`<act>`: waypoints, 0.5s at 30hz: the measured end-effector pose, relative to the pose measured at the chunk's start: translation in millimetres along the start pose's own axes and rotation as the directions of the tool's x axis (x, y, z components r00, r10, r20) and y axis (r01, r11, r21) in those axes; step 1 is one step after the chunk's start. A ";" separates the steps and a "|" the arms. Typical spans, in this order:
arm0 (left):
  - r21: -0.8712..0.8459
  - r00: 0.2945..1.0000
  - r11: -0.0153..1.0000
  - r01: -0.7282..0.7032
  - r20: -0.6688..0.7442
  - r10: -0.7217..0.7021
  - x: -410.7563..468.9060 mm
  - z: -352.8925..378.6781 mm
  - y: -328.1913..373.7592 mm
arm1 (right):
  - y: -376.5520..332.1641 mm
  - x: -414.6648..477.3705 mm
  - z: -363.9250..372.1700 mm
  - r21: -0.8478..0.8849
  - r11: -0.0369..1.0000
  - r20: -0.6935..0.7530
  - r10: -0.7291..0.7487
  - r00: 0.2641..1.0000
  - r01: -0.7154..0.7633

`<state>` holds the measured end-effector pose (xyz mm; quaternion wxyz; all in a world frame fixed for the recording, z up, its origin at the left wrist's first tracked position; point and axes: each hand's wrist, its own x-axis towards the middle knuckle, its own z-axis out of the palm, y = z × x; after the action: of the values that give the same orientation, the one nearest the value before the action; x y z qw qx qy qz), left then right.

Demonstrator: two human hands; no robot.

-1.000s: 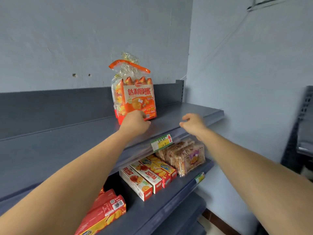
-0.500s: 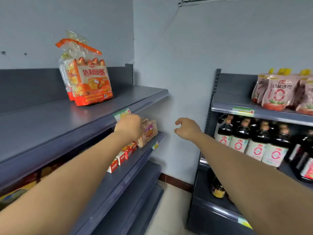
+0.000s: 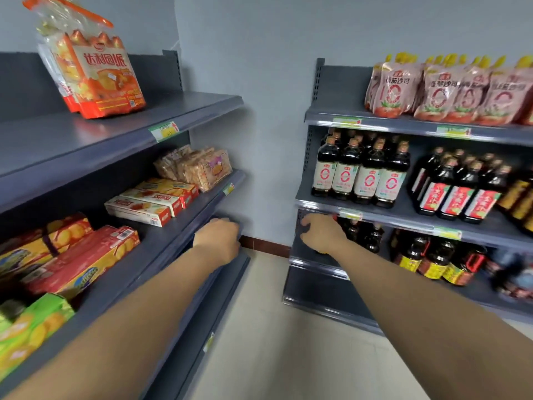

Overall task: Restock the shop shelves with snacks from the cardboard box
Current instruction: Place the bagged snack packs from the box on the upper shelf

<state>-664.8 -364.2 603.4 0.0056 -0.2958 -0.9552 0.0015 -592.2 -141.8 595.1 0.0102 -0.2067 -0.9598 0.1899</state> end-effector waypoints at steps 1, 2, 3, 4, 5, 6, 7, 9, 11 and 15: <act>-0.001 1.000 1.000 -0.008 0.009 0.008 -10.6 5.5 5.0 | 6.0 -12.3 4.5 -0.011 1.000 0.009 0.013 1.000 -0.013; -0.004 1.000 1.000 -0.015 0.014 0.015 -20.3 10.4 9.2 | 11.1 -23.9 8.5 -0.020 0.999 0.012 0.026 1.000 -0.025; -0.006 1.000 1.000 -0.024 0.016 0.024 -29.2 14.2 12.9 | 15.6 -34.7 11.8 -0.019 0.999 0.014 0.041 0.999 -0.041; -0.008 0.999 0.999 -0.037 0.020 0.037 -37.5 18.2 15.5 | 19.4 -46.3 14.4 -0.019 0.998 0.016 0.058 0.998 -0.057; -0.012 0.998 0.999 -0.050 0.023 0.050 -45.4 21.9 18.1 | 22.5 -58.3 17.0 -0.020 0.997 0.017 0.074 0.997 -0.074; -0.016 0.998 0.998 -0.064 0.029 0.064 -53.5 26.0 20.1 | 25.7 -70.8 20.0 -0.023 0.996 0.013 0.091 0.996 -0.091; -0.015 0.996 0.997 -0.080 0.036 0.081 -61.3 30.7 21.8 | 28.7 -83.9 23.7 -0.030 0.993 0.008 0.111 0.994 -0.110; -0.002 0.992 0.993 -0.114 0.053 0.114 -77.8 39.7 24.3 | 34.2 -111.3 31.7 -0.051 0.987 -0.003 0.153 0.988 -0.153; 0.010 0.985 0.988 -0.151 0.080 0.150 -95.5 48.8 26.6 | 38.7 -139.4 40.3 -0.064 0.977 0.004 0.205 0.979 -0.204; 0.041 0.964 0.970 -0.238 0.130 0.231 -133.0 67.0 36.0 | 47.6 -195.2 54.7 -0.039 0.953 0.030 0.301 0.953 -0.300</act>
<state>-535.5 -409.6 534.8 -0.0459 -0.4058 -0.9116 0.0474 -400.4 -199.6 538.3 -0.0395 -0.3470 -0.9202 0.1767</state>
